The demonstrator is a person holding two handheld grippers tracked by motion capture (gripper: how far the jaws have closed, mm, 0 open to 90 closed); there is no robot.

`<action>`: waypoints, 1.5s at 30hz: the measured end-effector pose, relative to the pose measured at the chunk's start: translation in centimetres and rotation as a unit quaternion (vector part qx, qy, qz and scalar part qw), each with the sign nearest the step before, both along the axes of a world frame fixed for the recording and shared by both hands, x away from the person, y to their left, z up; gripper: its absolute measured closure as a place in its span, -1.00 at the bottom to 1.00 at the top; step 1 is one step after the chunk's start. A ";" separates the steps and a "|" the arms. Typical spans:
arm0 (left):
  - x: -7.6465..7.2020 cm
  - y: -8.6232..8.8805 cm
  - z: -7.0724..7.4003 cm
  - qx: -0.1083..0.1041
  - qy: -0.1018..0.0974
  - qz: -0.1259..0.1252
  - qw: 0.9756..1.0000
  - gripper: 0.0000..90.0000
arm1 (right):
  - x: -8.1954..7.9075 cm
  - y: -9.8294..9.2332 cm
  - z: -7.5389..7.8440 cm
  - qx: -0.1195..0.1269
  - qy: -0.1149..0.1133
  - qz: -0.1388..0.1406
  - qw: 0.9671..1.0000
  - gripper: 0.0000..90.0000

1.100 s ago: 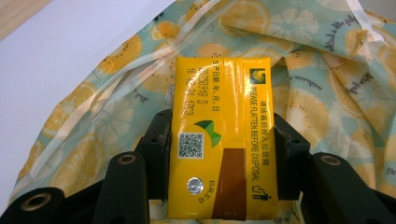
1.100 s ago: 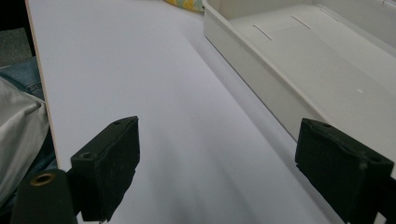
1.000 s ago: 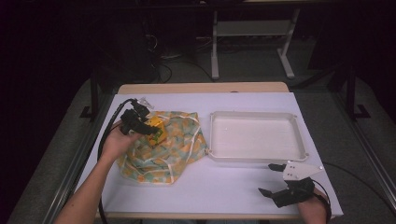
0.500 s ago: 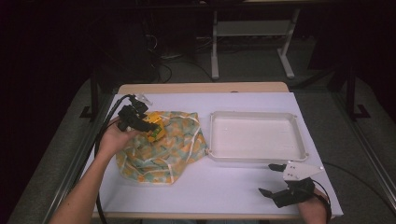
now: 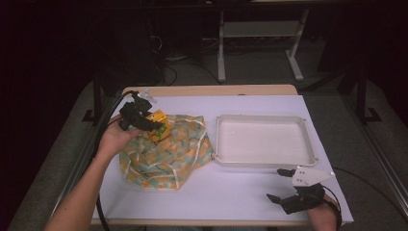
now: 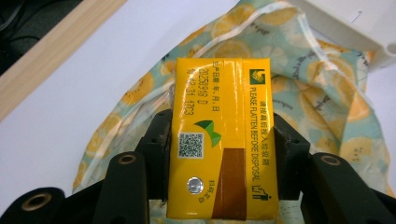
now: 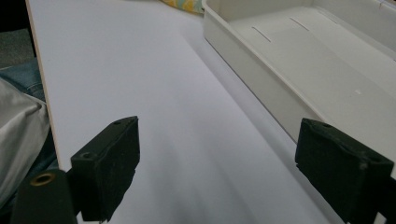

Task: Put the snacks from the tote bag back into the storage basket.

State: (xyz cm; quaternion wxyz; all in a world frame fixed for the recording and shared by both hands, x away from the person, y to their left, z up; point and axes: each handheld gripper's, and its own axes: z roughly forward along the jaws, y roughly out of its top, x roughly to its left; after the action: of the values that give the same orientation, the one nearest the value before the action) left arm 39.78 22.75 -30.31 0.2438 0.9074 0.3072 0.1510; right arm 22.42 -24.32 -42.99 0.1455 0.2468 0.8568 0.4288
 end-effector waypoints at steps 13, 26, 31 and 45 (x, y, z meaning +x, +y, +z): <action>-0.7 -2.0 2.2 0.008 -0.011 -0.024 1.000 0.12 | -0.1 -0.1 0.1 0.001 -0.005 0.000 1.000 -0.70; -1.2 -3.5 3.3 0.003 -0.014 -0.046 0.999 0.12 | -0.1 -0.1 0.1 -0.001 -0.006 0.003 1.000 -0.70; -1.4 -4.1 3.5 0.001 -0.017 -0.053 0.998 0.12 | -0.1 -0.1 0.1 0.002 -0.006 0.000 1.000 -0.70; -1.6 -6.8 3.6 -0.004 -0.007 -0.093 0.996 0.12 | -0.1 -0.2 0.2 0.004 -0.007 0.003 1.000 -0.70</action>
State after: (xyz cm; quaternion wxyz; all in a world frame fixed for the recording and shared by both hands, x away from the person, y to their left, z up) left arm 38.19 15.98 -26.68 0.2624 0.9301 0.2198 0.1330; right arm 22.27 -24.49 -42.83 0.1496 0.2416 0.8548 0.4344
